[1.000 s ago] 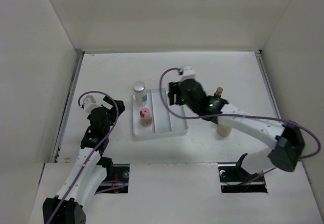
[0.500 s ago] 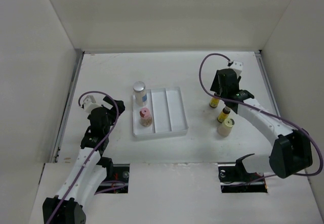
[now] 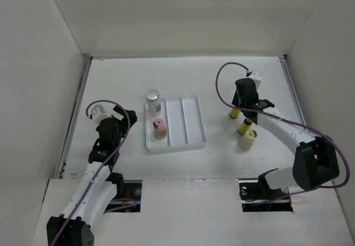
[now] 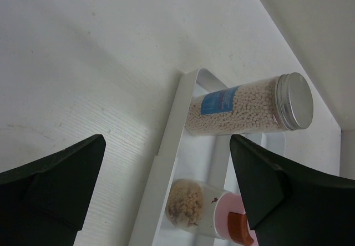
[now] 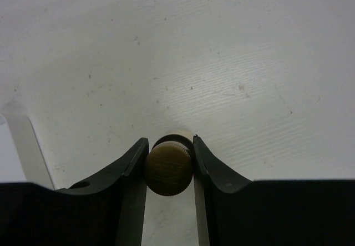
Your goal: Organize the condiment bottles
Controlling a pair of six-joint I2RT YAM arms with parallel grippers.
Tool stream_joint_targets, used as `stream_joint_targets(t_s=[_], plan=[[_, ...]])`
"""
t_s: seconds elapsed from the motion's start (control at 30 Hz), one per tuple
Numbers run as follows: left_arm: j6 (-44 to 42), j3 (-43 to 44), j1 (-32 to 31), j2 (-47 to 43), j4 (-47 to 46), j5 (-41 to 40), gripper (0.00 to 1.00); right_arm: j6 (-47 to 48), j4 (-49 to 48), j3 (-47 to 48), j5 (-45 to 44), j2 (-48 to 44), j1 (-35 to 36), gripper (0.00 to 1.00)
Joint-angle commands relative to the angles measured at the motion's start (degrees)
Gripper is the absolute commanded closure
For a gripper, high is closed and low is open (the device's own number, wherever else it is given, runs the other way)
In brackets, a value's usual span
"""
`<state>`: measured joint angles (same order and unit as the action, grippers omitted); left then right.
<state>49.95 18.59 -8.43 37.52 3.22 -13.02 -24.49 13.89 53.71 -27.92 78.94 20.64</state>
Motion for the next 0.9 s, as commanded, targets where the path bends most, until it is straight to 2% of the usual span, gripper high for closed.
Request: stream_joint_targets(t_s=[0.0, 0.07, 0.17, 0.33, 0.63, 0.87], plan=[[0.06, -0.48, -0.14, -0.34, -1.82, 0.18, 0.00, -0.65, -0.09, 1.04, -0.55, -0.10, 0.40, 0.72], [0.14, -0.40, -0.14, -0.43, -1.73, 0.18, 0.00, -0.12, -0.62, 2.00, -2.56, -1.32, 1.45, 0.76], [0.14, -0.31, -0.14, -0.43, -1.73, 0.18, 0.00, 1.72, -0.79, 4.90, -5.47, -2.64, 4.26, 0.76], [0.23, -0.22, -0.05, -0.51, -1.73, 0.18, 0.00, 4.71, -2.46, 11.40, -6.18, -1.86, 12.69, 0.76], [0.32, -0.31, 0.03, -0.69, -1.55, 0.18, 0.00, 5.42, -5.63, 25.72, -0.21, 12.62, 25.26, 0.77], [0.23, -0.48, -0.23, -0.69, -1.55, 0.18, 0.00, 6.30, -5.54, 34.08, 1.03, 22.92, 30.02, 0.77]])
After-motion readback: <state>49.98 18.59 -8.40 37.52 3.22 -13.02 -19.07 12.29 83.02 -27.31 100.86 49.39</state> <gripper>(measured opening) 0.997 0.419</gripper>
